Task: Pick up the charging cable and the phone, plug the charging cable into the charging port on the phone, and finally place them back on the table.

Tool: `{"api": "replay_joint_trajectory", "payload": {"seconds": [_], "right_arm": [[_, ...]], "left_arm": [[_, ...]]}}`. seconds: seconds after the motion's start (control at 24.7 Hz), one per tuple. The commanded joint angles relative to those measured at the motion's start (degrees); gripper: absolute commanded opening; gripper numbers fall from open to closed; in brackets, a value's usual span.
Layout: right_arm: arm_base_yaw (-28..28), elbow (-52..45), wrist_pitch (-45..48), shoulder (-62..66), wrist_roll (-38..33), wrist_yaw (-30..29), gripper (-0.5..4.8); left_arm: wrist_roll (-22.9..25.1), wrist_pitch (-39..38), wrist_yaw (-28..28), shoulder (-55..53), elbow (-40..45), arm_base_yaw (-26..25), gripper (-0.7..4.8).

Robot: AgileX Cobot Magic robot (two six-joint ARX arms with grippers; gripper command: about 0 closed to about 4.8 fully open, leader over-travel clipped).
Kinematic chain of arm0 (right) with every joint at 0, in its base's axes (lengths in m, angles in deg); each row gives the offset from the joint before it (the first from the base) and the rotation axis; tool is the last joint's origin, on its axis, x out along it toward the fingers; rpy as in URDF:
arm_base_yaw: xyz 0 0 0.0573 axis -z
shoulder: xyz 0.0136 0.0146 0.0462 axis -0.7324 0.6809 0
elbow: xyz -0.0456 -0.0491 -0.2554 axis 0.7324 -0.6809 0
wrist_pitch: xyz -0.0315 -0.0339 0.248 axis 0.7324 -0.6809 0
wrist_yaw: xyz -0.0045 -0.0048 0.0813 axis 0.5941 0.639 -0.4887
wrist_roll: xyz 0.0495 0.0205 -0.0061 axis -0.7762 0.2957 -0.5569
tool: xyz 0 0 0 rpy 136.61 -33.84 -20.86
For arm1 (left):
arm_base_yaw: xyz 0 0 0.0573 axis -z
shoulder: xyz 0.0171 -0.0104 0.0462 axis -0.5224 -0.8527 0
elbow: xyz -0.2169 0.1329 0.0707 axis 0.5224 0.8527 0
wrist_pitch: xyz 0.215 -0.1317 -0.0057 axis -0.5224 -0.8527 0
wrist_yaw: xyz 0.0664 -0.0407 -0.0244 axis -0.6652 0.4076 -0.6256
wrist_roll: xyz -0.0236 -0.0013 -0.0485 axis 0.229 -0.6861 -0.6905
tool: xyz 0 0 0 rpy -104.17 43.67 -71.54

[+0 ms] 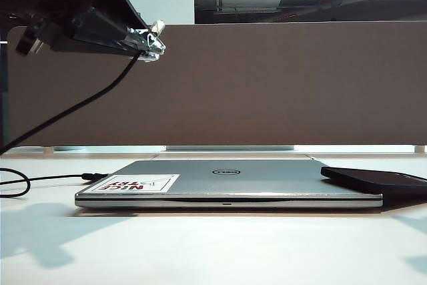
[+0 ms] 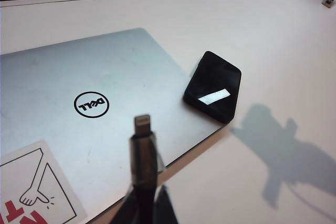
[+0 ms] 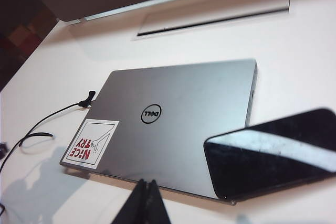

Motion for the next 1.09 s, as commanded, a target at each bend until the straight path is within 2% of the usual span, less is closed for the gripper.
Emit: {"api": "replay_joint_trajectory", "payload": {"seconds": [0.04, 0.28, 0.49, 0.69, 0.73, 0.85, 0.93, 1.01, 1.09], "right_arm": [[3.3, -3.28, 6.86, -0.04, -5.77, -3.34, -0.06], [7.82, -9.33, 14.4, 0.0, -12.26, -8.35, -0.06], [13.16, -16.94, 20.0, 0.11, -28.06, -10.32, -0.06], [13.59, -17.7, 17.92, 1.99, -28.81, -8.72, 0.0], [13.53, -17.7, 18.03, 2.75, -28.55, -8.39, 0.35], [13.51, -17.68, 19.3, 6.64, -28.41, -7.8, 2.68], [13.49, -17.68, 20.61, 9.79, -27.02, -8.26, 3.11], [13.4, -17.66, 23.93, 15.87, -23.45, -9.7, 3.21], [13.4, -17.59, 25.86, 18.93, -22.93, -9.73, 3.42]], "left_arm": [[0.44, -0.63, 0.11, -0.28, -0.04, 0.04, -0.06], [0.42, -0.5, 0.11, -1.03, -0.04, 0.04, -0.06], [0.42, -0.39, 0.11, -1.09, -0.04, 0.04, -0.06], [0.42, 0.11, 0.11, -1.09, -0.04, 0.04, -0.06], [0.42, 0.11, 0.11, -1.09, -0.04, 0.04, -0.06], [0.42, 0.09, 0.11, -1.09, -0.04, 0.04, -0.06], [0.42, 0.09, 0.11, -1.09, -0.04, 0.04, -0.06], [0.42, 0.09, 0.11, -1.09, -0.04, 0.04, -0.06], [0.44, 0.09, 0.11, -1.09, -0.04, 0.04, -0.06]]}}
